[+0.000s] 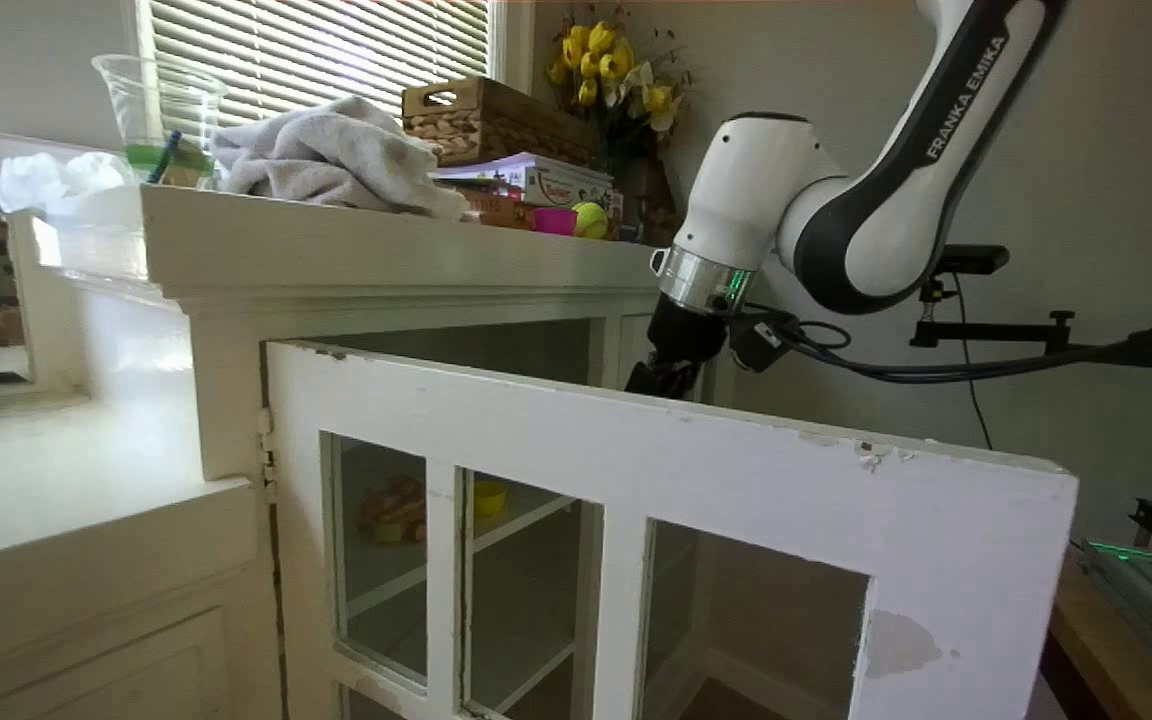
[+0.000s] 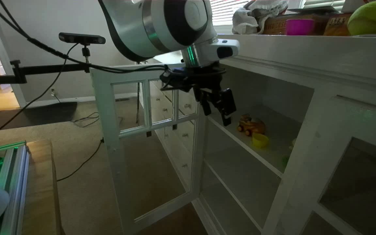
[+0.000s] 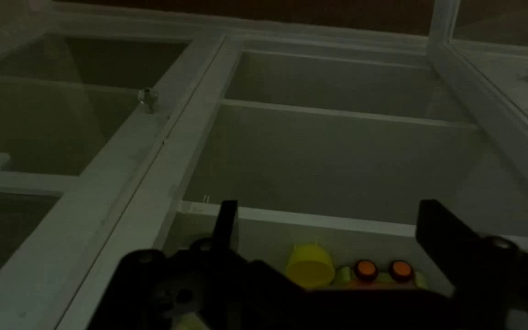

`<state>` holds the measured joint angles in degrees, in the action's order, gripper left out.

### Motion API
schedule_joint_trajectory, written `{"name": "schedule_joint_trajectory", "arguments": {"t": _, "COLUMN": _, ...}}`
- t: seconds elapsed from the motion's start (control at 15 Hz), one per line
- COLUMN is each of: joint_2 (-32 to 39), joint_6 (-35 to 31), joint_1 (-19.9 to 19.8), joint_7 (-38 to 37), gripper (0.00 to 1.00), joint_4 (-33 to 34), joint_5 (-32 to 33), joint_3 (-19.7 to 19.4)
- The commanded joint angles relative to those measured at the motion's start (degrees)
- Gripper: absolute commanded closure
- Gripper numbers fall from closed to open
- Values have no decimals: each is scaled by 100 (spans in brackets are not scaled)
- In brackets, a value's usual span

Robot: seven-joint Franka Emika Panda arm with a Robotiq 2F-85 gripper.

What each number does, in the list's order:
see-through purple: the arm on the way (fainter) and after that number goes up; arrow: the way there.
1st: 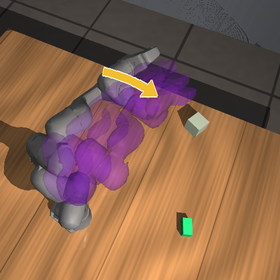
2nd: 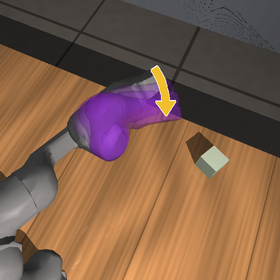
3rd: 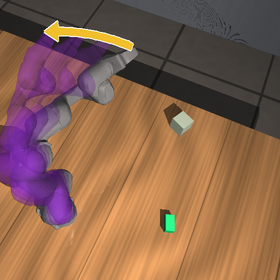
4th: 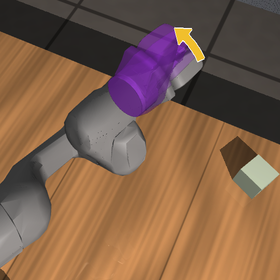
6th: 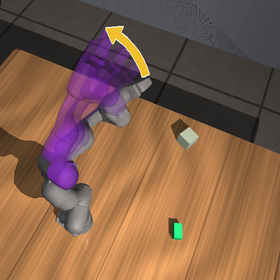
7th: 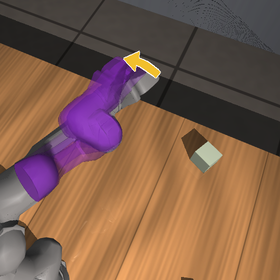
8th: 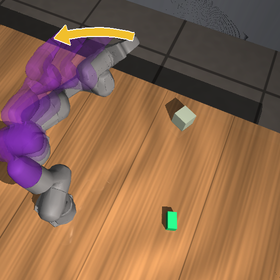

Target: Remove the yellow bowl from the cabinet

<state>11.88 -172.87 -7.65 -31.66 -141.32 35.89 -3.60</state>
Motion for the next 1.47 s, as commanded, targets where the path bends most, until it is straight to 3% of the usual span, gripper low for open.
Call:
{"name": "schedule_joint_trajectory", "arguments": {"t": 0.0, "joint_2": 642, "joint_6": -1094, "joint_1": 294, "joint_7": -395, "gripper": 0, "joint_4": 497, "joint_5": 800, "joint_3": -593}}
{"name": "schedule_joint_trajectory", "arguments": {"t": 0.13, "joint_2": 851, "joint_6": -1624, "joint_1": 577, "joint_7": -518, "gripper": 0, "joint_4": 668, "joint_5": 670, "joint_3": -994}}
{"name": "schedule_joint_trajectory", "arguments": {"t": 0.2, "joint_2": 530, "joint_6": -1275, "joint_1": 290, "joint_7": -214, "gripper": 0, "joint_4": 365, "joint_5": 533, "joint_3": -674}}
{"name": "schedule_joint_trajectory", "arguments": {"t": 0.33, "joint_2": 705, "joint_6": -1499, "joint_1": 434, "joint_7": -254, "gripper": 0, "joint_4": 514, "joint_5": 533, "joint_3": -888}}
{"name": "schedule_joint_trajectory", "arguments": {"t": 0.67, "joint_2": 761, "joint_6": -1528, "joint_1": 501, "joint_7": -299, "gripper": 0, "joint_4": 575, "joint_5": 533, "joint_3": -914}}
{"name": "schedule_joint_trajectory", "arguments": {"t": 1.4, "joint_2": 1959, "joint_6": -2511, "joint_1": 1405, "joint_7": -315, "gripper": 0, "joint_4": 1081, "joint_5": 188, "joint_3": -1895}}
